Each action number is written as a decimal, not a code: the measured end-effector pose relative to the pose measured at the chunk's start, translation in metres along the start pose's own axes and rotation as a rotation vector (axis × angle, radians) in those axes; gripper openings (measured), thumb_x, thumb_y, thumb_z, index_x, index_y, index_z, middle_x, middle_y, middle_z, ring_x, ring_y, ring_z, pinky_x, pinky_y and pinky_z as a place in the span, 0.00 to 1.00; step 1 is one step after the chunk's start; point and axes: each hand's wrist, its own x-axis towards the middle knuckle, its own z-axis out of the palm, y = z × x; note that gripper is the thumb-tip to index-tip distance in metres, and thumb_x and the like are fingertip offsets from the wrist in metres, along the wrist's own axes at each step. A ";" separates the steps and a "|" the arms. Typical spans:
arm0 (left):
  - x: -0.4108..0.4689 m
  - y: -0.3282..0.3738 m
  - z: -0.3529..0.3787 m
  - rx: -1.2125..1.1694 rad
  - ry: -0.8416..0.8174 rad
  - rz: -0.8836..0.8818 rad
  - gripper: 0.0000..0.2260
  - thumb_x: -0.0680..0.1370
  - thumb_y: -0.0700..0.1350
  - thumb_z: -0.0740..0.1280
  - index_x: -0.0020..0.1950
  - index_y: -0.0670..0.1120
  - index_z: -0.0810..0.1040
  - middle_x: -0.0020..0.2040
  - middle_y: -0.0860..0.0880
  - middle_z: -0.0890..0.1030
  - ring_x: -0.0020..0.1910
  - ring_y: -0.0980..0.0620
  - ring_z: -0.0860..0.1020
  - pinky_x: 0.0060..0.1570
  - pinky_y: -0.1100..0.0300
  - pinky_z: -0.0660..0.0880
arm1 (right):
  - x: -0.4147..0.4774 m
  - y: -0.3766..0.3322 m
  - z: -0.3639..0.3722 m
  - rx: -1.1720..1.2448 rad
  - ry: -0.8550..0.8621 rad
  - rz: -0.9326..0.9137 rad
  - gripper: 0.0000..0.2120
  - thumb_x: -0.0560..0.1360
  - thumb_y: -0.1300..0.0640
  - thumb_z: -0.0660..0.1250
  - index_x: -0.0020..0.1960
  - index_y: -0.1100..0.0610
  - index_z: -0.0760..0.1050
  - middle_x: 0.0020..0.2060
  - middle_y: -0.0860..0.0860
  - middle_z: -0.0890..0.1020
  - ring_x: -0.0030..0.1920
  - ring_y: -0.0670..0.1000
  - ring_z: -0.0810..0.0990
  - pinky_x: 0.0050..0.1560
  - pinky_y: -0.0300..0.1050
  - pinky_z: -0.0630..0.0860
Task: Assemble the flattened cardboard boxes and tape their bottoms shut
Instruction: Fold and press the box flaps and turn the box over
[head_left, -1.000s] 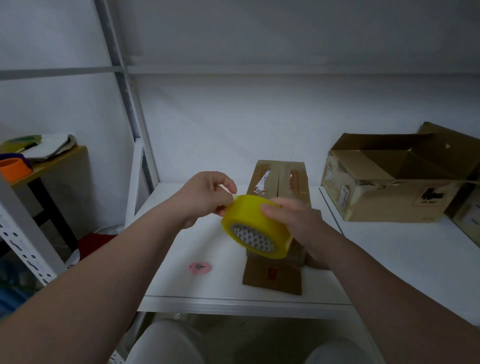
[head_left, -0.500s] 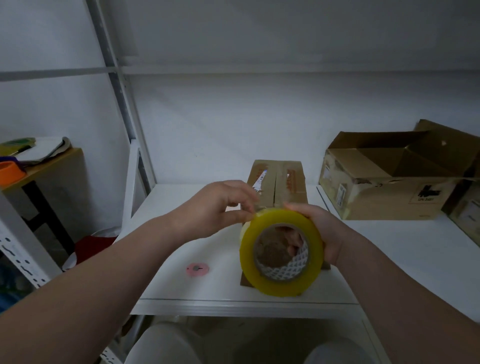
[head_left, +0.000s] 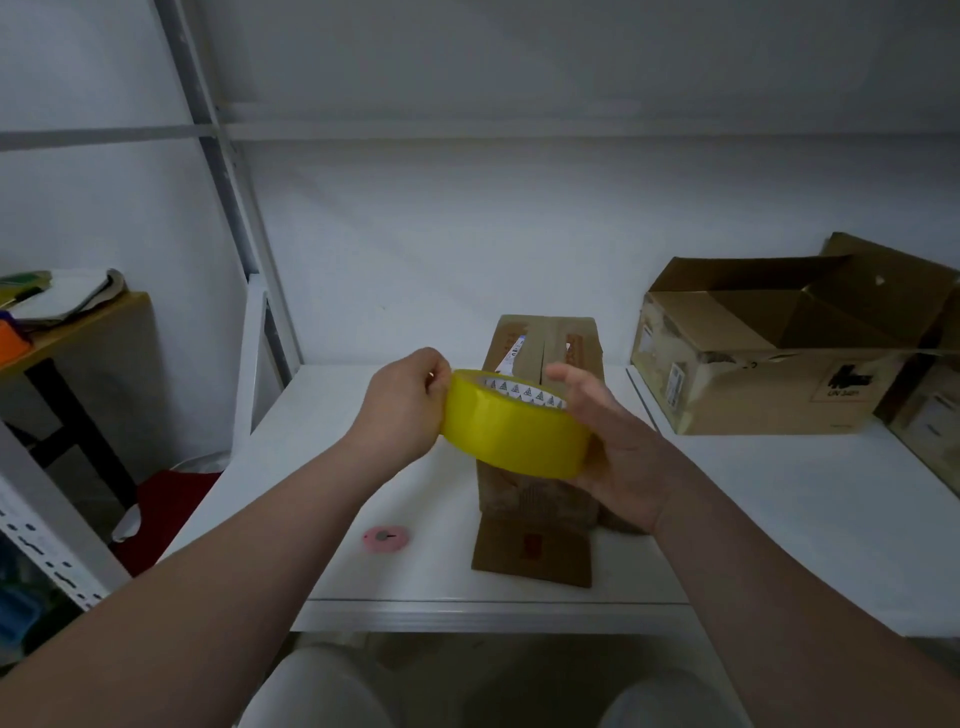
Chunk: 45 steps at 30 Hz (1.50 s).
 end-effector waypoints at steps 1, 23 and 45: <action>0.001 0.001 0.001 0.022 0.001 -0.007 0.08 0.79 0.35 0.57 0.45 0.43 0.74 0.35 0.48 0.72 0.37 0.49 0.69 0.32 0.59 0.64 | 0.000 0.002 -0.002 -0.035 -0.022 -0.013 0.43 0.48 0.40 0.82 0.59 0.50 0.74 0.59 0.55 0.77 0.52 0.56 0.80 0.43 0.53 0.81; 0.008 0.004 0.002 -1.215 -0.267 -0.610 0.09 0.79 0.30 0.59 0.48 0.42 0.74 0.35 0.44 0.74 0.26 0.57 0.73 0.27 0.70 0.75 | 0.008 0.025 -0.020 0.256 0.098 0.162 0.35 0.61 0.32 0.57 0.56 0.54 0.77 0.45 0.57 0.85 0.43 0.55 0.85 0.30 0.46 0.82; 0.024 -0.003 0.007 -0.432 0.135 -0.361 0.09 0.80 0.40 0.61 0.41 0.39 0.74 0.39 0.40 0.79 0.31 0.49 0.80 0.42 0.53 0.81 | 0.021 -0.004 -0.012 -0.416 0.080 -0.093 0.36 0.67 0.44 0.75 0.70 0.43 0.63 0.40 0.51 0.82 0.32 0.45 0.76 0.31 0.40 0.74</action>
